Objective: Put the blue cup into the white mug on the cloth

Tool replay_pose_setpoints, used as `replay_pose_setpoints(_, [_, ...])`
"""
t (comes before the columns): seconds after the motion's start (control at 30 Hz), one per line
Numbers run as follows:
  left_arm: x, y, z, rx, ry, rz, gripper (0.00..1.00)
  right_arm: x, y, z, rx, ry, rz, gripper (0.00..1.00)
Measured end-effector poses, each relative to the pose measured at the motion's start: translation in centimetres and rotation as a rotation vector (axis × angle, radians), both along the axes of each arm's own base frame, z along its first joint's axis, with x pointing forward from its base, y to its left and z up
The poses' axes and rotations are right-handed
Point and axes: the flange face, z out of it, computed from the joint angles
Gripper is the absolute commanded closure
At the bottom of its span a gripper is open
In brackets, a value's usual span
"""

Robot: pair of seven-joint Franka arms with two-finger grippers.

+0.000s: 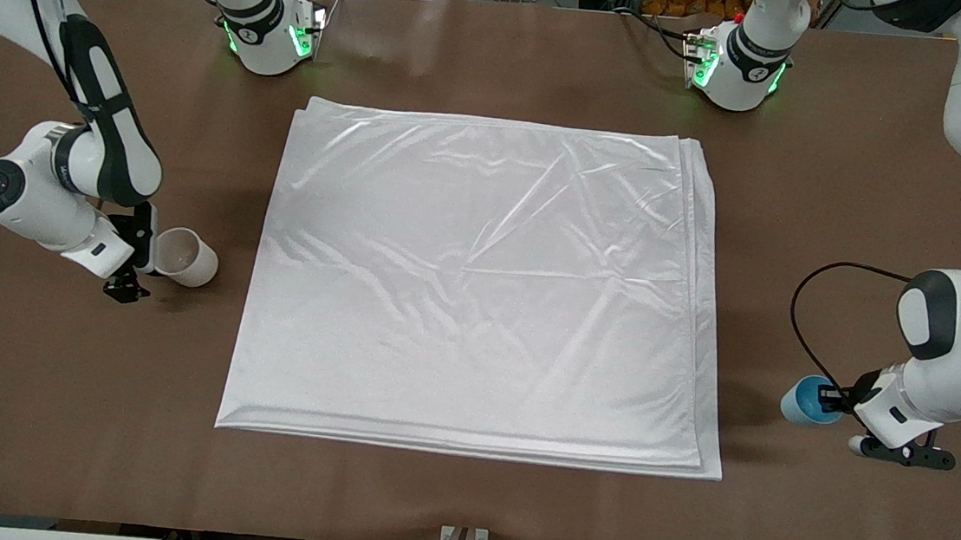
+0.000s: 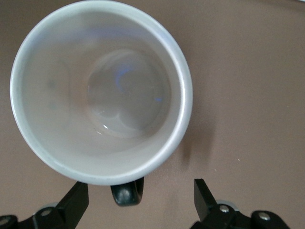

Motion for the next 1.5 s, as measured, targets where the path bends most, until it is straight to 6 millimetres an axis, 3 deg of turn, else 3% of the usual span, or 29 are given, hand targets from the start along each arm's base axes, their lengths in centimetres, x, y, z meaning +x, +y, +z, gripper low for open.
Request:
replay_pose_setpoints(0.2, [-0.1, -1.2, 1.9, 0.004, -0.003, 0.021, 1.0, 0.0, 0.0, 0.0, 0.0, -0.001, 0.002, 0.67])
replay_pose_setpoints(0.37, [-0.1, -2.8, 2.4, 0.004, -0.002, 0.028, 1.0, 0.0, 0.0, 0.0, 0.0, -0.001, 0.002, 0.81])
replay_pose_setpoints(0.5, [-0.1, -3.2, 2.4, 0.004, 0.0, 0.031, 1.0, 0.0, 0.0, 0.0, 0.0, -0.002, 0.002, 0.98])
replay_pose_setpoints(0.8, [-0.2, -3.6, 2.5, 0.0, 0.005, 0.039, 1.0, 0.4, 0.0, 0.6, -0.003, -0.02, 0.004, 1.0])
replay_pose_setpoints(1.0, [-0.3, -5.4, 2.9, -0.017, 0.008, 0.066, 1.0, 1.2, 0.7, 3.1, -0.008, -0.062, 0.008, 1.0])
replay_pose_setpoints(1.2, [-0.3, -6.1, 3.1, -0.023, 0.008, 0.073, 1.0, 1.5, 4.3, 6.4, 0.001, -0.049, -0.032, 1.0])
replay_pose_setpoints(1.33, [-0.3, -6.0, 3.1, -0.023, 0.008, 0.075, 1.0, 1.5, 8.4, 8.5, 0.006, -0.035, -0.075, 1.0])
replay_pose_setpoints(1.5, [-0.3, -5.9, 3.1, -0.023, 0.009, 0.075, 1.0, 1.0, 13.7, 9.6, 0.009, -0.021, -0.14, 1.0])
